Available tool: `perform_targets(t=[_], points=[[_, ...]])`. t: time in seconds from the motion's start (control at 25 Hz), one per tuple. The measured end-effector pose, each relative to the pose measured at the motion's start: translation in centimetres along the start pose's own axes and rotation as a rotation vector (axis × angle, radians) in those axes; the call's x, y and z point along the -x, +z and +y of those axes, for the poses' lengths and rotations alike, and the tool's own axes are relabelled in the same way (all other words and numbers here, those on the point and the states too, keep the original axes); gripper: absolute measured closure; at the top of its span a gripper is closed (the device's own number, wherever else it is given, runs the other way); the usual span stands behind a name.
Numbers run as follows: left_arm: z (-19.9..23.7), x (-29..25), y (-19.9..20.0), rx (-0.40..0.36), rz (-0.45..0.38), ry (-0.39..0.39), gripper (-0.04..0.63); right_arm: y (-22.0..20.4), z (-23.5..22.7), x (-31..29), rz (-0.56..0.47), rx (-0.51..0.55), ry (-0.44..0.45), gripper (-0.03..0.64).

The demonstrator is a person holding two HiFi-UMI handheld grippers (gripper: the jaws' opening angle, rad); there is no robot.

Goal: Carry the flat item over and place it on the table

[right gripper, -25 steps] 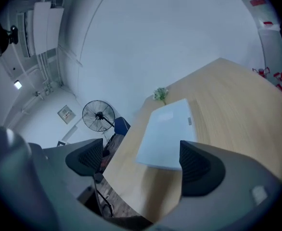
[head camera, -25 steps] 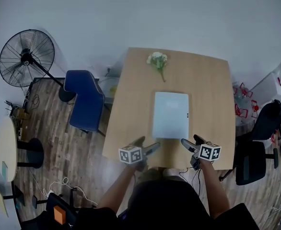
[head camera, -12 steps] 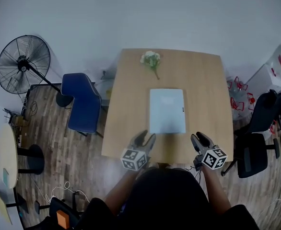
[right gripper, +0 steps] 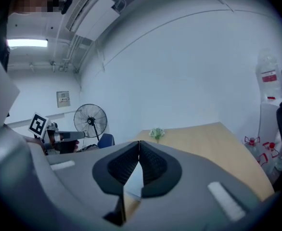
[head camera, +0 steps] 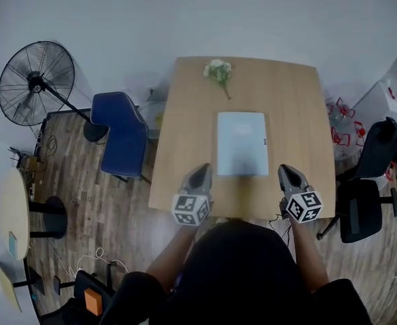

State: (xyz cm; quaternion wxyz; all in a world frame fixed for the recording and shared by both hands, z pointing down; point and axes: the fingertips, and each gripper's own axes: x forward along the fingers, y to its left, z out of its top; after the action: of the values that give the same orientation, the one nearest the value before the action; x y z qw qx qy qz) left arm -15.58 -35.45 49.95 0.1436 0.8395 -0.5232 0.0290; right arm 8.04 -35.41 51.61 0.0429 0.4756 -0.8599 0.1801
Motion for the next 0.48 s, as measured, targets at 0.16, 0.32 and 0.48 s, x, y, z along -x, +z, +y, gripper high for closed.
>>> perform_targets(t=[0.16, 0.32, 0.48], points=[[0.1, 0.1, 0.1, -0.019, -0.027, 0.022, 0.595, 1.0, 0.0, -1.0, -0.02, 0.046, -0.022, 0.615], [0.7, 0.8, 0.1, -0.033, -0.039, 0.038, 0.595, 1.0, -0.6, -1.4, -0.01, 0.07, -0.092, 0.615], [1.3, 1.5, 0.1, -0.05, -0.046, 0.057, 0.595, 0.6, -0.9, -1.3, -0.006, 0.105, -0.137, 0.615]])
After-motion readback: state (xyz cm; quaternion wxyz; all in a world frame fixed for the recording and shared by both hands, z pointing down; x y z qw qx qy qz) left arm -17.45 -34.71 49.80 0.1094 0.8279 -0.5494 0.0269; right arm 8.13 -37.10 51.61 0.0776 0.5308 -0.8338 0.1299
